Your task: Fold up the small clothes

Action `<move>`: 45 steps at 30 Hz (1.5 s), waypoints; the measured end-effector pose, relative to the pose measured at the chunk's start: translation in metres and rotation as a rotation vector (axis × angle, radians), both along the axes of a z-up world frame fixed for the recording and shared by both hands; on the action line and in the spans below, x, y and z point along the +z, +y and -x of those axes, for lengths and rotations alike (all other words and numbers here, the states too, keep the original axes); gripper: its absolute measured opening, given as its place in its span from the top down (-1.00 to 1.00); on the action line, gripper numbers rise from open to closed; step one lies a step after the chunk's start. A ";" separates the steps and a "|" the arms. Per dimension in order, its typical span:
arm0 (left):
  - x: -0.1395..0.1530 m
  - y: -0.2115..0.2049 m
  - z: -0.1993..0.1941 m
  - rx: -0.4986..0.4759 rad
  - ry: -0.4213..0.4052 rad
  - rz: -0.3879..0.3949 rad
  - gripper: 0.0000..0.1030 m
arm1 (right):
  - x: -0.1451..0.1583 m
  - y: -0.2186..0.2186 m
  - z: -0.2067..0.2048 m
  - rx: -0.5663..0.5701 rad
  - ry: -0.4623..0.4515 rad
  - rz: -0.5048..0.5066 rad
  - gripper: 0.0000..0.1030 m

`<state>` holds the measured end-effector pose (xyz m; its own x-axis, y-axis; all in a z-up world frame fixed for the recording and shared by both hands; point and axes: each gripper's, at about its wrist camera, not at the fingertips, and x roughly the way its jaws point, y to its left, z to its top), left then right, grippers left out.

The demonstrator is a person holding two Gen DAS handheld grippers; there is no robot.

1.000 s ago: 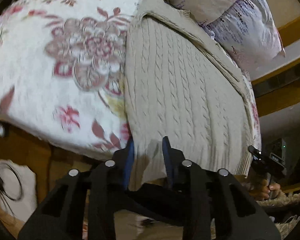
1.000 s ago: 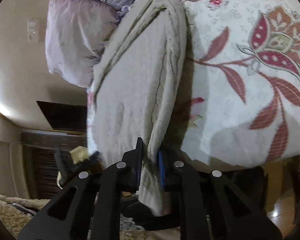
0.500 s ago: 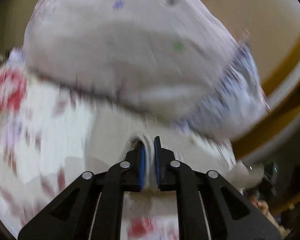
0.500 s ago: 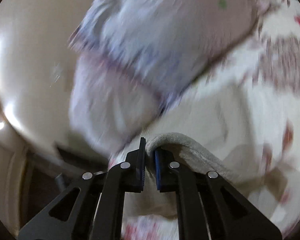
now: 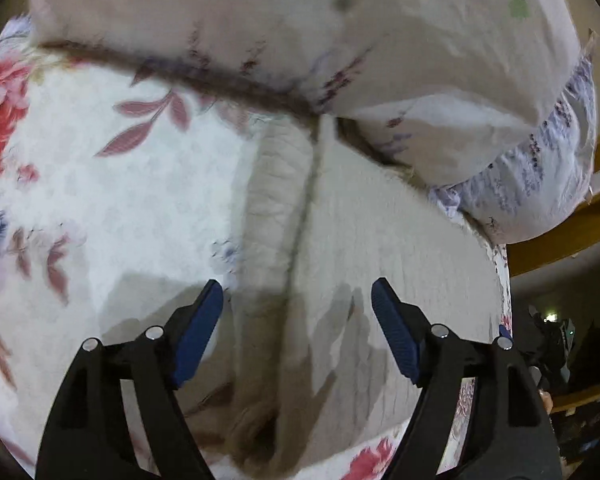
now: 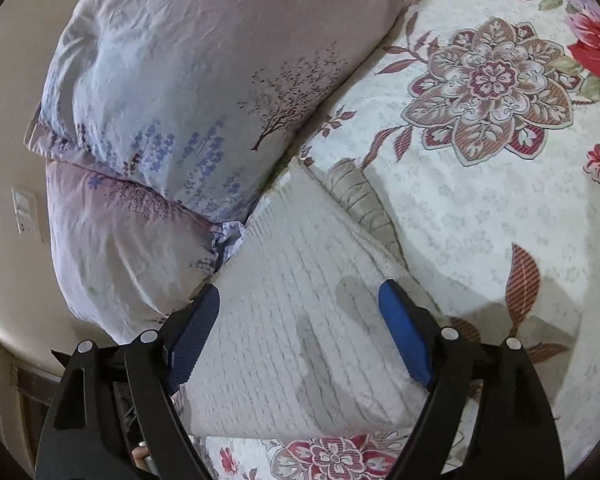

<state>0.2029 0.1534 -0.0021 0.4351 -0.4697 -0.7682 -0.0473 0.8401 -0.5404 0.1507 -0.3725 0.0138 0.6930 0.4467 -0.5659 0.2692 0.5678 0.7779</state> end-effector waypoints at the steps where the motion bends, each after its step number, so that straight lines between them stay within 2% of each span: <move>1: 0.000 -0.002 -0.002 0.015 -0.019 0.018 -0.35 | 0.000 0.002 -0.003 0.012 0.000 -0.003 -0.62; 2: -0.007 -0.003 -0.008 0.030 0.016 0.080 0.08 | 0.001 0.002 -0.005 0.021 0.001 -0.008 -0.62; 3: -0.007 -0.004 -0.010 0.063 0.017 0.099 0.34 | 0.001 0.003 -0.005 0.034 0.004 -0.011 -0.62; 4: -0.011 -0.003 -0.011 0.075 0.034 0.165 0.54 | 0.001 0.002 -0.004 0.042 0.004 -0.011 -0.62; 5: -0.013 -0.002 -0.009 0.100 0.048 0.245 0.54 | 0.002 0.001 -0.004 0.047 0.003 -0.010 -0.62; 7: -0.003 -0.008 -0.004 0.100 0.014 0.307 0.59 | 0.003 -0.007 0.000 0.051 0.001 -0.014 -0.62; 10: 0.037 -0.048 0.003 0.026 -0.083 0.404 0.61 | 0.009 -0.025 0.009 0.026 -0.007 -0.002 -0.62; 13: 0.072 -0.121 -0.006 -0.105 -0.153 0.531 0.62 | 0.020 -0.046 0.020 -0.005 -0.035 0.015 -0.62; 14: 0.078 -0.162 -0.015 -0.156 -0.156 0.598 0.62 | 0.024 -0.054 0.022 -0.017 -0.043 0.023 -0.62; 17: 0.072 -0.255 -0.034 -0.273 -0.101 0.693 0.57 | 0.030 -0.068 0.022 -0.043 -0.050 0.030 -0.62; 18: 0.065 -0.285 -0.039 -0.327 -0.040 0.748 0.57 | 0.030 -0.074 0.019 -0.044 -0.048 0.024 -0.62; 19: 0.060 -0.301 -0.041 -0.347 0.013 0.785 0.54 | 0.029 -0.079 0.015 -0.039 -0.038 0.012 -0.62; 20: 0.058 -0.302 -0.039 -0.340 0.023 0.787 0.44 | 0.028 -0.082 0.012 -0.032 -0.027 -0.004 -0.63; 21: 0.059 -0.295 -0.036 -0.325 -0.003 0.753 0.08 | 0.025 -0.086 0.009 -0.018 -0.015 -0.024 -0.73; 22: 0.062 -0.281 -0.032 -0.296 -0.049 0.661 -0.35 | 0.023 -0.088 0.006 -0.005 -0.002 -0.039 -0.87; 23: 0.064 -0.268 -0.029 -0.265 -0.081 0.561 -0.46 | 0.019 -0.089 0.002 0.016 0.014 -0.048 -0.91; 24: 0.066 -0.248 -0.024 -0.229 -0.112 0.408 -0.48 | 0.015 -0.090 -0.003 0.037 0.029 -0.052 -0.92; 25: 0.061 -0.235 -0.020 -0.219 -0.115 0.299 -0.48 | 0.010 -0.088 -0.009 0.065 0.053 -0.058 -0.92; 27: 0.044 -0.220 -0.014 -0.218 -0.056 0.173 -0.48 | -0.002 -0.082 -0.023 0.115 0.118 -0.068 -0.92; 29: 0.022 -0.220 -0.011 -0.242 0.027 0.100 -0.50 | -0.013 -0.074 -0.032 0.157 0.153 -0.082 -0.92; 31: 0.008 -0.231 -0.008 -0.270 0.057 0.040 -0.55 | -0.021 -0.061 -0.040 0.204 0.178 -0.082 -0.88; 32: 0.002 -0.238 -0.007 -0.285 0.061 0.013 -0.60 | -0.022 -0.056 -0.042 0.221 0.179 -0.072 -0.77; 34: -0.008 -0.246 -0.003 -0.291 0.038 0.019 -0.65 | -0.024 -0.037 -0.044 0.270 0.181 -0.029 0.15; 35: -0.009 -0.251 -0.003 -0.297 0.009 0.027 -0.49 | -0.022 -0.033 -0.043 0.263 0.168 -0.007 0.15; 37: -0.012 -0.250 -0.004 -0.295 0.021 0.066 0.05 | -0.013 -0.026 -0.038 0.253 0.125 0.010 0.33; 39: -0.001 -0.234 -0.003 -0.302 -0.007 0.144 0.28 | 0.002 -0.016 -0.031 0.254 0.075 0.006 0.36; 40: 0.008 -0.221 0.003 -0.316 -0.037 0.184 0.30 | 0.011 -0.007 -0.027 0.275 0.049 0.006 0.37; 42: 0.031 -0.190 0.020 -0.324 -0.132 0.154 0.28 | 0.020 0.022 -0.026 0.357 0.037 0.032 0.38; 43: 0.038 -0.179 0.024 -0.319 -0.149 0.133 0.23 | 0.021 0.034 -0.025 0.394 0.050 0.067 0.34; 44: 0.040 -0.162 0.031 -0.306 -0.155 0.067 0.17 | 0.021 0.042 -0.025 0.407 0.063 0.094 0.28; 45: 0.038 -0.157 0.030 -0.282 -0.152 -0.001 0.04 | 0.023 0.046 -0.024 0.369 0.062 0.126 0.19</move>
<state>0.1728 -0.0034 0.0364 0.3973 -0.5877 -0.7049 0.2687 0.8089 -0.5229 0.1748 -0.3267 0.0363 0.4616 0.5838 -0.6680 0.0737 0.7252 0.6846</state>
